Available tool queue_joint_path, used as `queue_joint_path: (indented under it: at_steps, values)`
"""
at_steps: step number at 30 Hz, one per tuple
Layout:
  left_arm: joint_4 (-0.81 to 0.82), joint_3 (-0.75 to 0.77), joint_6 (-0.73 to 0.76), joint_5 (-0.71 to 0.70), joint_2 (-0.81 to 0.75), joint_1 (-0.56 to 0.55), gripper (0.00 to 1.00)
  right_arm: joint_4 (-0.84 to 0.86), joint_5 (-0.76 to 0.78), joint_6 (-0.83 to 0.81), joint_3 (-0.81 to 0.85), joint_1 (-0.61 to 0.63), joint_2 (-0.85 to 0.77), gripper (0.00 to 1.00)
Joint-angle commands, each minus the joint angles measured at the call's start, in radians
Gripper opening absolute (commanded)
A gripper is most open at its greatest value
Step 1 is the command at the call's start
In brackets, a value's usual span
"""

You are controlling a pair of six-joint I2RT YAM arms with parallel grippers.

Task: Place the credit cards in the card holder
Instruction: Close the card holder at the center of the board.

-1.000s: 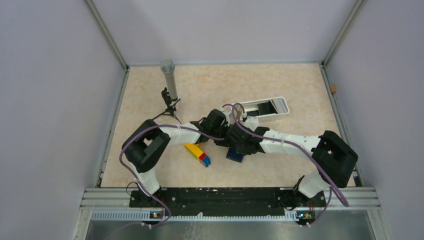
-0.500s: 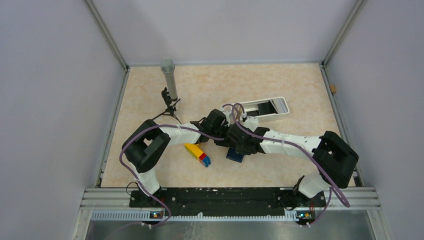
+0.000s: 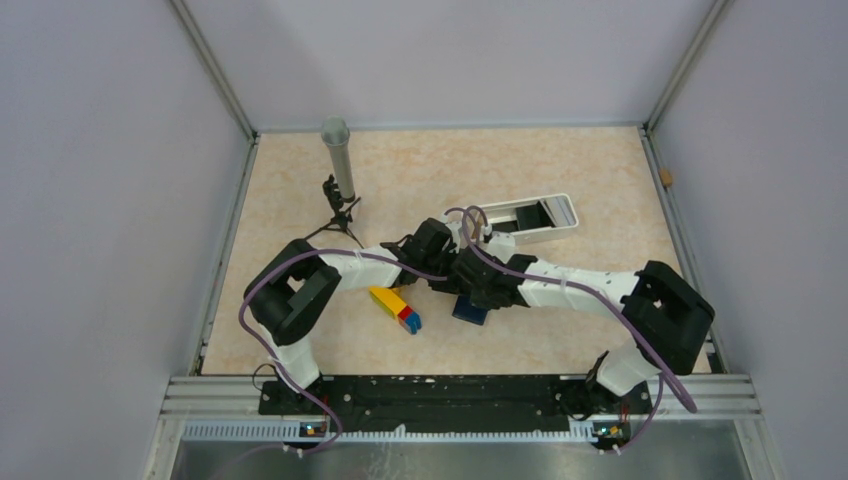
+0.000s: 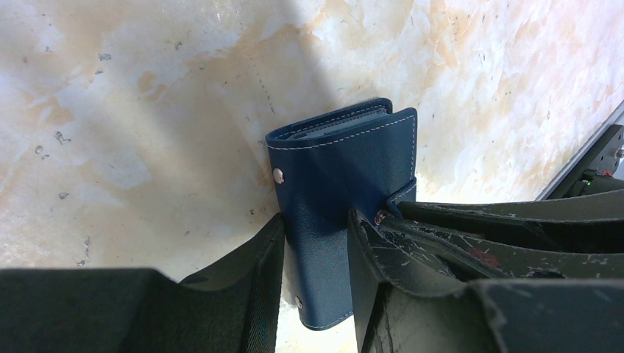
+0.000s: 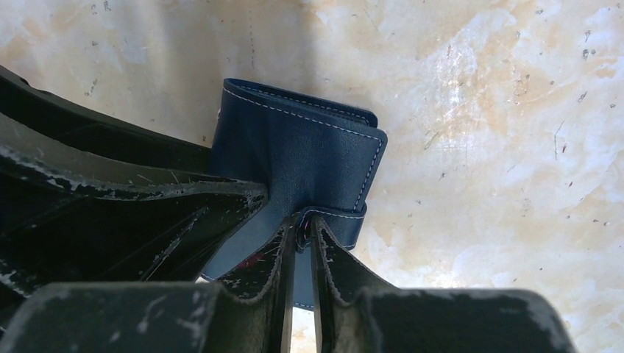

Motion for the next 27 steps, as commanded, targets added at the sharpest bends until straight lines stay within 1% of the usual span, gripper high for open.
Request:
queue_joint_path:
  at_steps: [1, 12, 27]
  values:
    - [-0.065, -0.005, 0.03, -0.039, 0.05, -0.017, 0.38, 0.04, 0.008, 0.007, 0.014, 0.017, 0.034, 0.12]
    - [-0.065, -0.005, 0.03, -0.039, 0.051, -0.018, 0.38, 0.017, 0.036, 0.019, 0.044, 0.017, 0.071, 0.14]
    - [-0.061, -0.006, 0.029, -0.031, 0.053, -0.018, 0.38, 0.007, 0.026, 0.001, 0.105, 0.033, 0.093, 0.18]
